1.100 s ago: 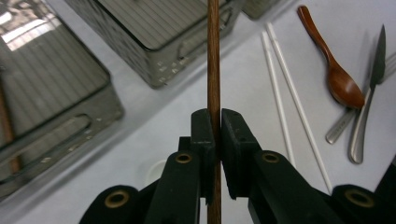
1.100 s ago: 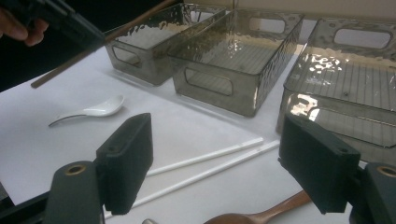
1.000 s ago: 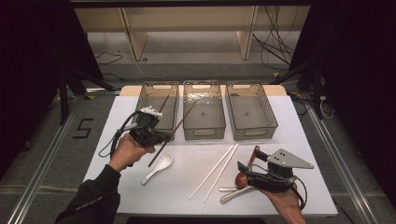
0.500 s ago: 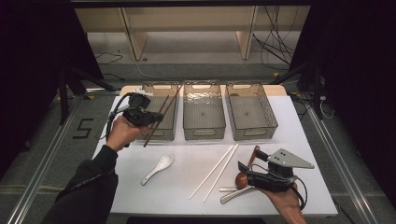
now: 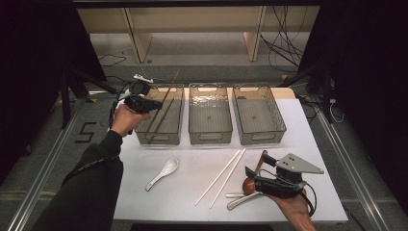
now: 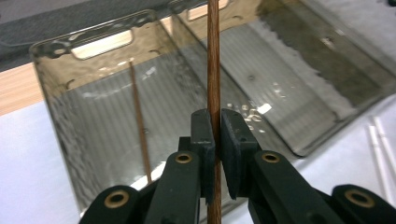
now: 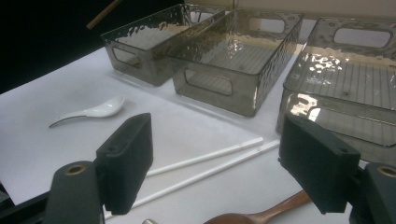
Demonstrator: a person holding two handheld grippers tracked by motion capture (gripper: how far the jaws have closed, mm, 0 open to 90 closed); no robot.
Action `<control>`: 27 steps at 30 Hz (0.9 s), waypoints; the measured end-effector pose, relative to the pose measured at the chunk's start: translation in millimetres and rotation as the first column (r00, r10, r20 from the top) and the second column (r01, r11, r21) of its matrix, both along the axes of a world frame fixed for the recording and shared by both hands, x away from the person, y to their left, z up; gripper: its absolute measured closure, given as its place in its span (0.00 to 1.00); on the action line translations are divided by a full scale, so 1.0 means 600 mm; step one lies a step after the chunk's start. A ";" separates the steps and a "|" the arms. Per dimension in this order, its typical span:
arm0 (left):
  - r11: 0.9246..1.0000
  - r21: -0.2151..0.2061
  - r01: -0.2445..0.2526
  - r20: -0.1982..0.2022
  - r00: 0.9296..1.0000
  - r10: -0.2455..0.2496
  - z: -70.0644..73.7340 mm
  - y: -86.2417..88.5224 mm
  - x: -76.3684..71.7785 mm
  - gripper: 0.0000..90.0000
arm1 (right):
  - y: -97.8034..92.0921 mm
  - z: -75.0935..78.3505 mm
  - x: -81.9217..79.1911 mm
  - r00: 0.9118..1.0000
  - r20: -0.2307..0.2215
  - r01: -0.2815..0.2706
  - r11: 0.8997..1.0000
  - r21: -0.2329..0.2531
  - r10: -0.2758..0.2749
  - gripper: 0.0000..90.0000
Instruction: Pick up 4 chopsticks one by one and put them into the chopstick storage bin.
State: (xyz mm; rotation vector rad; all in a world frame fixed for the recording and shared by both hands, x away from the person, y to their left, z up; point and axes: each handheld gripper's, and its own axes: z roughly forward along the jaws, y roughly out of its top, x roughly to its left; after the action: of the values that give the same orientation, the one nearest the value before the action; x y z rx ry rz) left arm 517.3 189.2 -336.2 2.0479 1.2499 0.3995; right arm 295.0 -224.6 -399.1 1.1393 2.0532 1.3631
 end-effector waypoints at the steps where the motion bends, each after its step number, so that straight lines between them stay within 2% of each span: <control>1: 1.000 0.002 -0.004 -0.003 1.000 0.004 -0.001 0.001 0.004 0.93 | 0.000 0.000 0.000 1.000 -0.001 -0.001 1.000 0.000 0.001 0.30; 8: 0.998 0.044 -0.054 0.017 0.998 0.053 -0.010 0.008 0.034 0.93 | -0.001 -0.001 0.001 1.000 -0.002 0.000 1.000 0.005 0.000 0.30; 13: 0.996 0.050 -0.071 0.012 0.997 0.071 -0.017 0.009 0.049 0.93 | -0.002 0.000 0.001 1.000 -0.002 -0.001 1.000 0.007 0.001 0.30; 17: 0.995 0.065 -0.070 0.016 0.997 0.070 -0.028 0.011 0.054 0.93 | -0.002 0.000 0.000 1.000 -0.002 0.001 1.000 0.008 -0.001 0.30; 19: 0.996 0.049 -0.070 0.017 0.997 0.069 -0.033 0.012 0.055 0.93 | -0.003 0.000 0.000 1.000 -0.004 0.001 1.000 0.009 -0.001 0.30; 27: 0.994 0.066 -0.087 0.030 0.996 0.085 -0.052 0.017 0.062 0.93 | -0.001 -0.001 0.001 1.000 -0.003 -0.004 1.000 0.008 0.004 0.30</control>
State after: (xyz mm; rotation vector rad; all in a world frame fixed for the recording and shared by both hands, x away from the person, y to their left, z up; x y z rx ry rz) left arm 554.8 199.3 -367.4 2.0431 1.3280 0.5138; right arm 295.3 -225.4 -399.6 1.1422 2.0549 1.3738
